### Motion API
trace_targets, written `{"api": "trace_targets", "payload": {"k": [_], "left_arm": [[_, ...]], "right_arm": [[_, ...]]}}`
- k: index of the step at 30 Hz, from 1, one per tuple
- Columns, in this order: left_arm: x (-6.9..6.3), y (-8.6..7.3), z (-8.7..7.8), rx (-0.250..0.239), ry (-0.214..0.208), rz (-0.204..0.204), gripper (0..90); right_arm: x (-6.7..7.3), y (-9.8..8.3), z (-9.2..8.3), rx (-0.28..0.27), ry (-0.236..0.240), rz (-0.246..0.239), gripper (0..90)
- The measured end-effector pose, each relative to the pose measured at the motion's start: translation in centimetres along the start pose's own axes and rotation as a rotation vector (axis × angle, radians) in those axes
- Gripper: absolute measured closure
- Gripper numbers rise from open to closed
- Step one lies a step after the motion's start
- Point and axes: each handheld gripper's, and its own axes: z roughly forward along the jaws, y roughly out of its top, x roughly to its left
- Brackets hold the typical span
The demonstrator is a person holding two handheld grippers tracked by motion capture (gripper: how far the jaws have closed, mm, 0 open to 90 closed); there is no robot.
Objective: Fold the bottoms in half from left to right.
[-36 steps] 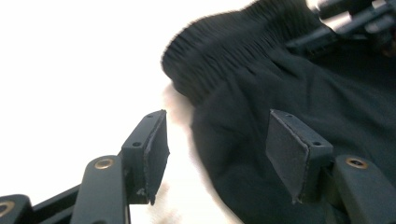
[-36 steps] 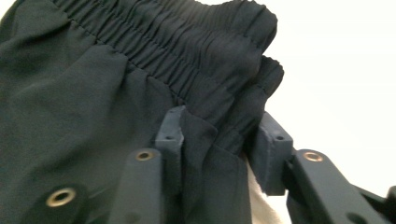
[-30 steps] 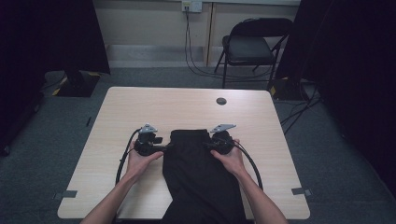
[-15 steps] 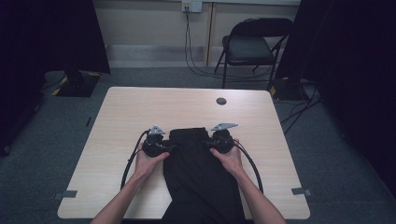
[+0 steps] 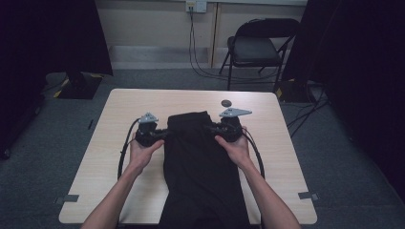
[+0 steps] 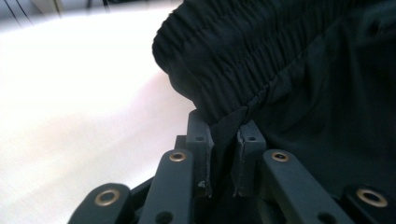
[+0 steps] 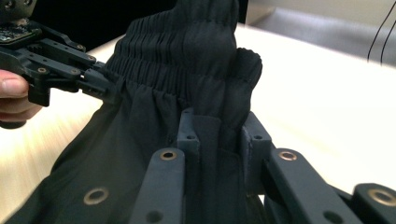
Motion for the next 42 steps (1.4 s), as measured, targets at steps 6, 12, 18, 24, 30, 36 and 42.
{"api": "trace_targets", "payload": {"k": [6,12,18,24,30,36,42], "left_arm": [[0.0,5.7,-3.0,-0.099,0.033,0.063,80.6],[0.3,10.7,-5.8,-0.200,0.083,0.074,81.3],[-0.2,18.1,-11.1,-0.332,0.167,0.137,81.9],[-0.7,18.2,-11.6,-0.323,0.161,0.187,81.8],[-0.7,13.3,-8.7,-0.192,0.107,0.166,81.1],[-3.0,7.8,-7.9,-0.131,-0.003,0.158,80.2],[-5.3,3.3,-7.8,-0.078,-0.059,0.138,79.1]], "right_arm": [[0.2,4.5,-1.6,-0.108,0.005,-0.013,74.6],[0.9,10.0,-2.7,-0.206,0.001,-0.032,74.7],[2.8,18.0,-4.6,-0.320,0.003,-0.088,74.8],[3.4,20.2,-5.4,-0.336,-0.024,-0.130,74.7],[1.5,13.7,-3.6,-0.226,0.013,-0.080,74.7],[1.2,8.1,-4.4,-0.175,0.083,-0.015,74.6],[2.9,3.5,-6.0,-0.100,0.086,-0.050,74.5]]}}
